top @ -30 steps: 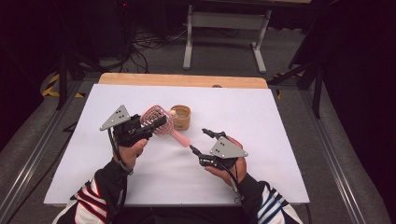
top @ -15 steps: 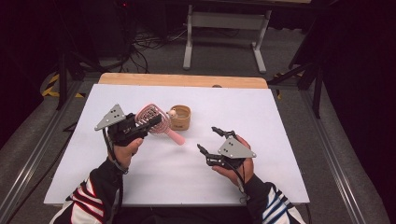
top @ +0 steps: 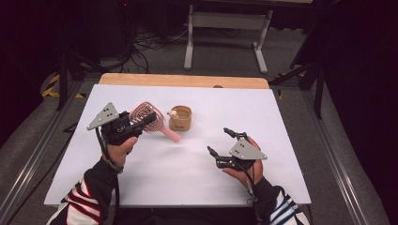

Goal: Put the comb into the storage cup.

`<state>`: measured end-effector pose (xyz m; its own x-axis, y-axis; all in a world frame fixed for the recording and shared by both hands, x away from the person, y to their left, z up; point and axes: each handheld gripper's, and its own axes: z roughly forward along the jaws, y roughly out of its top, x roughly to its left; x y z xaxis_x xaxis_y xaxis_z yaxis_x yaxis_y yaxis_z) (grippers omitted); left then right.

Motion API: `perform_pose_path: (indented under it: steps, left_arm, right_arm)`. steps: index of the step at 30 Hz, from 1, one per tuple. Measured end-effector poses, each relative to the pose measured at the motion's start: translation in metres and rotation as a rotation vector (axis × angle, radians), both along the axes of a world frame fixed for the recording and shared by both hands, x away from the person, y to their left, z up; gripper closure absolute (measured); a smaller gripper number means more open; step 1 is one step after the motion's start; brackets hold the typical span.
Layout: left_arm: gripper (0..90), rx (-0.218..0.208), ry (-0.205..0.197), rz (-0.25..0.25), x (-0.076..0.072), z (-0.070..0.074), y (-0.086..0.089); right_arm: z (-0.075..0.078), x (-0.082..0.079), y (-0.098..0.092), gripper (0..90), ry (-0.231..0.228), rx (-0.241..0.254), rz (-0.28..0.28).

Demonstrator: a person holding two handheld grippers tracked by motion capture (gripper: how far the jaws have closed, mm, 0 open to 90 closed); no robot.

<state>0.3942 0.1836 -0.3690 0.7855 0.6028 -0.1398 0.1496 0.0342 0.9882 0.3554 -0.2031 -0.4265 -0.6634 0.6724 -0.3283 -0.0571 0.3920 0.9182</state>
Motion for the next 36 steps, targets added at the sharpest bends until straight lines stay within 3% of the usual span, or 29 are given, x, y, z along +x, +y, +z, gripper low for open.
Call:
perform_pose_path:
  steps: [7,11,19,28,36]
  left_arm:
    - [61.5,0.016,-0.016,0.014,-0.001,0.007,0.01]
    - [61.5,0.021,-0.025,0.018,-0.001,0.01,0.014]
    - [61.5,0.034,-0.033,0.018,-0.001,0.012,0.014]
    - [61.5,0.037,-0.046,0.038,-0.001,0.015,0.021]
    - [61.5,0.036,-0.06,0.053,0.002,0.019,0.024]
  right_arm:
    - [-0.007,0.0,-0.012,5.7,0.028,0.012,-0.016]
    - [-0.01,-0.001,-0.017,3.0,0.037,0.007,-0.024]
    - [-0.014,-0.002,-0.023,3.6,0.042,-0.013,-0.057]
    - [-0.016,-0.002,-0.019,5.0,0.047,-0.038,-0.05]
    - [-0.018,0.0,-0.018,5.1,0.059,-0.03,-0.037]
